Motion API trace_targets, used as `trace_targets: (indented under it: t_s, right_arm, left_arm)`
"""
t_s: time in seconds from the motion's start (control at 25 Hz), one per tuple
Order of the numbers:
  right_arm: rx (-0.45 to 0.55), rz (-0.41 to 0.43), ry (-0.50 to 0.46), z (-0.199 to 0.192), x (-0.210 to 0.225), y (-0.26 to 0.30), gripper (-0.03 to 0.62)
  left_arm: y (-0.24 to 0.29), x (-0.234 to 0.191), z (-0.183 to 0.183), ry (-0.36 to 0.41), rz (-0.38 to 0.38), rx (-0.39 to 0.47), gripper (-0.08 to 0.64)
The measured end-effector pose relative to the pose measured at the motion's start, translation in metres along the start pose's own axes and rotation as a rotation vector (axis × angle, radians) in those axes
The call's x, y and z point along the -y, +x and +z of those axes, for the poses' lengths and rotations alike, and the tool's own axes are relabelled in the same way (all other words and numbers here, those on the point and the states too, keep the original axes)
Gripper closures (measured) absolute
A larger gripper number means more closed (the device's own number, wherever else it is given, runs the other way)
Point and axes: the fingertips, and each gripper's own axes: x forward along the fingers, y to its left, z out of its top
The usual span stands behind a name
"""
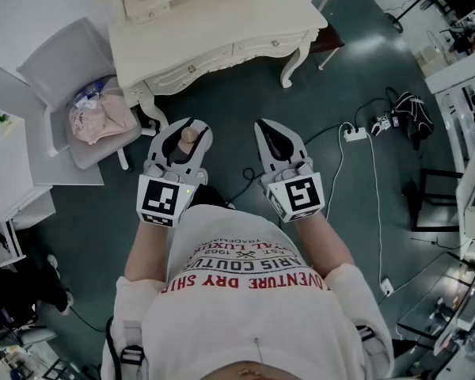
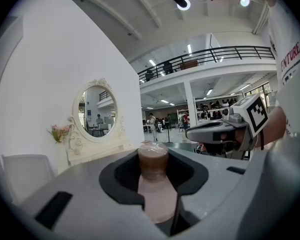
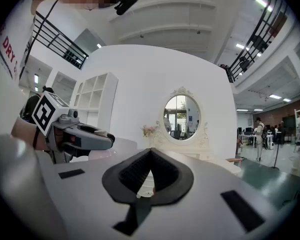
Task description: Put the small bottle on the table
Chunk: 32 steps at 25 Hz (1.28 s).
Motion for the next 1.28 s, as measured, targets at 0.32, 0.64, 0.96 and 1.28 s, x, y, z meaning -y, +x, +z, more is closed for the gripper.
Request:
trace_targets:
  t_s: [0.32,0.64,0.96,1.28]
  right_arm:
    - [0.000,-0.007,0.005,-0.002,-0.003,-0.006,0.594]
    - [0.025,-0.013,0.039,-0.003,0.002,-0.003,0.594]
    - [-0.008,-0.022,0.062,-0.015,0.026,0.036,0.594]
    - [-0.042,-0.064,0.068,-0.023,0.073,0.131,0.594]
  left_arm:
    - [-0.004,0.004,-0.003,0.003,-0.002,-0.003,0.430]
    - [0.002,0.001,-0.006,0.005,-0.001,-0.008,0.430]
    - [0.040,-0.029,-0.012,-0.004,-0.006,-0.026,0.430]
    - [0.116,-0.106,-0.014,-0.019,-0.049,-0.022,0.430]
